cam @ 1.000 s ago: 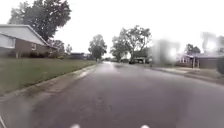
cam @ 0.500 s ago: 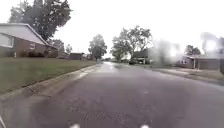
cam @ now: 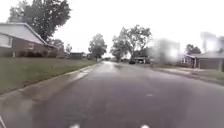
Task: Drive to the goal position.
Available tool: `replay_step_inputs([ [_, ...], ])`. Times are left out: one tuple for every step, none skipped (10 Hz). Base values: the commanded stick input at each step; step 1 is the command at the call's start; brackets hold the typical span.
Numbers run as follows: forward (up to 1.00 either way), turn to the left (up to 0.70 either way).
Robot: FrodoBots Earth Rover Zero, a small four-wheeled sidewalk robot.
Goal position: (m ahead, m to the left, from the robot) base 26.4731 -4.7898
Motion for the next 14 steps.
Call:
replay_step_inputs([
  [0.50,0.00],
  [0.50,0.00],
  [0.50,0.00],
  [0.50,0.00],
  [0.50,0.00],
  [0.50,0.00],
  [0.50,0.00],
  [0.50,0.00],
  [0.50,0.00],
  [0.50,0.00],
  [0.50,0.00],
  [0.50,0.00],
  [0.50,0.00],
  [0.50,0.00],
])
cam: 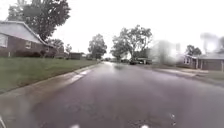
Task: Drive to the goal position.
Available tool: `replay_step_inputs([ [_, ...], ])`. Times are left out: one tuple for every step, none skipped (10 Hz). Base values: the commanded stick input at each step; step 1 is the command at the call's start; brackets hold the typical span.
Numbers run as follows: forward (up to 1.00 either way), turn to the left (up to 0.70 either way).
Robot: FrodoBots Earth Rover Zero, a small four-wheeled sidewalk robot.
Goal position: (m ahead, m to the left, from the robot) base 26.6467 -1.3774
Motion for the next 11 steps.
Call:
replay_step_inputs([
  [0.50,0.00],
  [0.50,0.00],
  [0.50,0.00],
  [0.50,0.00],
  [0.50,0.00],
  [0.50,0.00],
  [0.50,0.00],
  [0.50,0.00],
  [0.50,0.00],
  [0.50,0.00],
  [0.50,0.00],
])
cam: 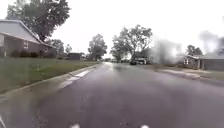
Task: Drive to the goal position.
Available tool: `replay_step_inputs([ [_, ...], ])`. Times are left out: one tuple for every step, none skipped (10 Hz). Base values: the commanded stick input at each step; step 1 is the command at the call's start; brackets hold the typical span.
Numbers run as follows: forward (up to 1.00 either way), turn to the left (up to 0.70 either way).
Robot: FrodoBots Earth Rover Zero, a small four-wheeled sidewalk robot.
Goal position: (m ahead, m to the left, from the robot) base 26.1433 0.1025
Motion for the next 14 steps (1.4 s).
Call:
replay_step_inputs([
  [0.50,0.00],
  [0.50,0.00],
  [0.50,0.00],
  [0.50,0.00],
  [0.50,0.00],
  [0.50,0.00],
  [0.50,0.00],
  [0.50,0.00],
  [0.50,0.00],
  [0.50,0.00],
  [0.50,0.00],
  [0.50,0.00],
  [0.50,0.00],
  [0.50,0.00],
])
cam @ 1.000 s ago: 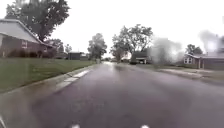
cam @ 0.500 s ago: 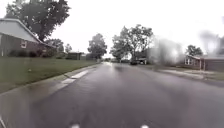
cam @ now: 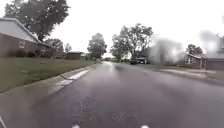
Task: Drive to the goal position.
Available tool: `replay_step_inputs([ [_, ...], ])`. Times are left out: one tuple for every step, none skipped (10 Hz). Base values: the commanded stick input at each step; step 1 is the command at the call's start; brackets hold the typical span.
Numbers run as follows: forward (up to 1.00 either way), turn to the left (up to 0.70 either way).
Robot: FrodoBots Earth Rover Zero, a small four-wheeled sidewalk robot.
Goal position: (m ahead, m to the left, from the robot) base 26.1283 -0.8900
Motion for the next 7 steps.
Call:
replay_step_inputs([
  [0.50,0.00],
  [0.50,0.00],
  [0.50,0.00],
  [0.50,0.00],
  [0.50,0.00],
  [0.50,0.00],
  [0.50,0.00],
])
